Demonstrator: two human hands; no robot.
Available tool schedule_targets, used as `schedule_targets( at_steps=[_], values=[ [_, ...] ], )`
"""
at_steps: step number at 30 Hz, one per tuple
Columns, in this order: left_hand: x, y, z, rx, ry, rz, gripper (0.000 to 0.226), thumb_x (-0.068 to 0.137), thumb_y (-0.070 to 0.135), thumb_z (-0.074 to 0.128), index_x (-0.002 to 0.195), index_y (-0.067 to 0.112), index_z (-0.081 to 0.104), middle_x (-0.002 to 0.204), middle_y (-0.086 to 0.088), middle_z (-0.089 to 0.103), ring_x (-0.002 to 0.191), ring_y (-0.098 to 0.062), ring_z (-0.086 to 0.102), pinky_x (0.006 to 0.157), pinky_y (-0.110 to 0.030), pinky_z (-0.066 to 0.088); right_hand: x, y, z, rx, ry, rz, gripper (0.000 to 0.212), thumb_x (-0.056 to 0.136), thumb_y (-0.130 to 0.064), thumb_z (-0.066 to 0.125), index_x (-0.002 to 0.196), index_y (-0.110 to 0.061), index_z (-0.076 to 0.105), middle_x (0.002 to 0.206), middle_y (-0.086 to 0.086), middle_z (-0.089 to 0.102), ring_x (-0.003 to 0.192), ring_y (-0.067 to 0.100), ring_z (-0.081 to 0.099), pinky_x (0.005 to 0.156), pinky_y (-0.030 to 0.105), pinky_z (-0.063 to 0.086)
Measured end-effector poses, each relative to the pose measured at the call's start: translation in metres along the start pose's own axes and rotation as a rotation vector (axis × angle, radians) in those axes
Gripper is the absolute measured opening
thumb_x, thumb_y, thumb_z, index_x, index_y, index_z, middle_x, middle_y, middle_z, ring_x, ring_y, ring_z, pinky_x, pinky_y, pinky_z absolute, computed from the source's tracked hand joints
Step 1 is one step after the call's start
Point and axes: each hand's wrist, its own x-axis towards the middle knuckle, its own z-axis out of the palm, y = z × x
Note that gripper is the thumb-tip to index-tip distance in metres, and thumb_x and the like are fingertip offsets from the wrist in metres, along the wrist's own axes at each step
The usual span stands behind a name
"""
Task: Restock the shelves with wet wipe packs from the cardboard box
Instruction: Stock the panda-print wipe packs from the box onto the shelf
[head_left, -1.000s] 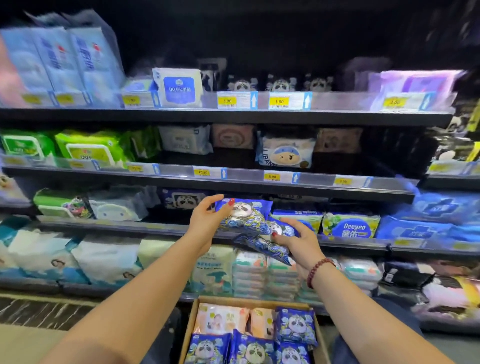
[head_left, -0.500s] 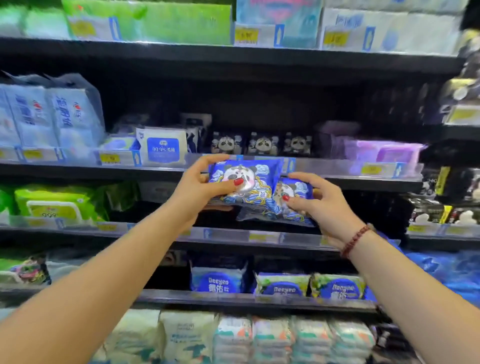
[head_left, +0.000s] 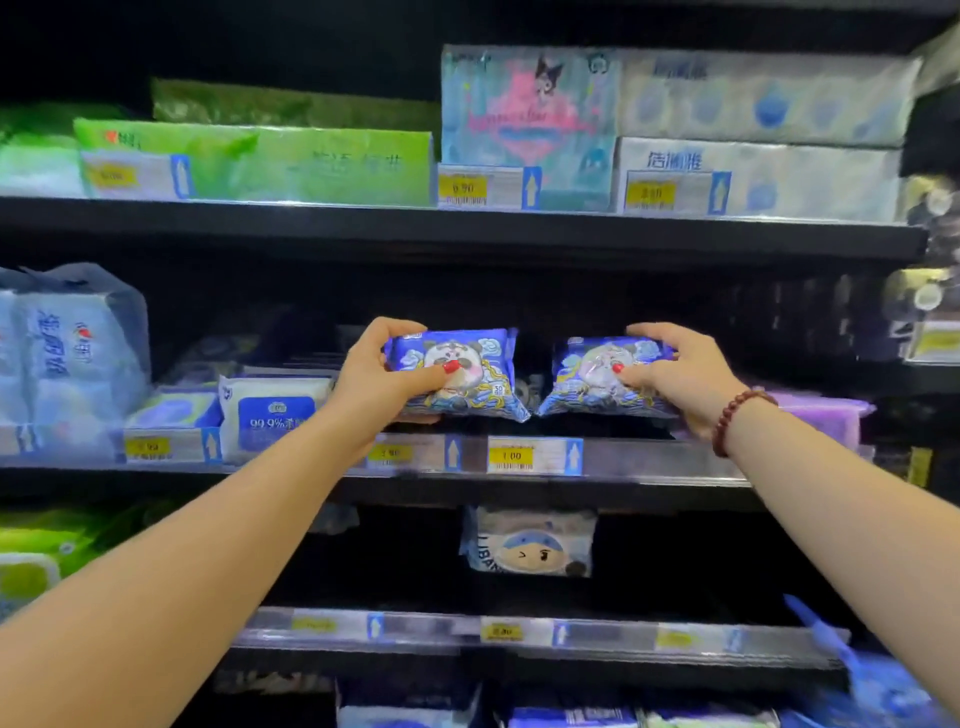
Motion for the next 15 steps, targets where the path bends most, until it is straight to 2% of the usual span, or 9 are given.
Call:
schedule_targets(
  at_steps=[4,9,12,15],
  values=[
    [0.024,-0.014,0.005,-0.029,-0.005,-0.048,0.045,0.081,0.012,0.075,0.116,0.018,0.047,0.111,-0.008,0.058,0.090,-0.027,0.069,0.061,-0.039,0.060,0.048,0.013,0.000,-0.211,-0.022,-0.007,0.051,0.062,-0.005,0.081,0.103,-0.032,0.068,0.107,0.007,0.069,0.100,0.025,0.065,0.095,0.039,0.052],
    [0.042,-0.036,0.004,0.045,-0.029,-0.065,0.042,0.083,0.010,0.073,0.111,0.024,0.046,0.106,-0.005,0.059,0.089,-0.024,0.068,0.063,-0.036,0.060,0.095,0.023,0.008,-0.454,-0.121,0.001,0.054,0.072,-0.004,0.079,0.122,-0.019,0.063,0.132,0.007,0.056,0.121,0.021,0.052,0.094,0.019,0.038],
    [0.049,-0.050,0.002,0.105,-0.015,-0.025,0.041,0.081,0.010,0.075,0.101,0.033,0.047,0.105,-0.006,0.063,0.089,-0.021,0.069,0.066,-0.033,0.059,0.115,0.033,0.012,-0.594,-0.139,-0.005,0.053,0.074,-0.011,0.078,0.123,-0.021,0.061,0.134,0.006,0.055,0.123,0.022,0.051,0.097,0.021,0.038],
    [0.054,-0.055,0.000,0.085,-0.017,-0.007,0.041,0.081,0.009,0.074,0.100,0.034,0.048,0.099,-0.004,0.065,0.084,-0.017,0.070,0.069,-0.031,0.058,0.127,0.049,0.019,-0.681,-0.178,-0.039,0.052,0.077,-0.013,0.074,0.126,-0.018,0.057,0.135,0.007,0.051,0.123,0.023,0.049,0.092,0.021,0.037]
  ],
)
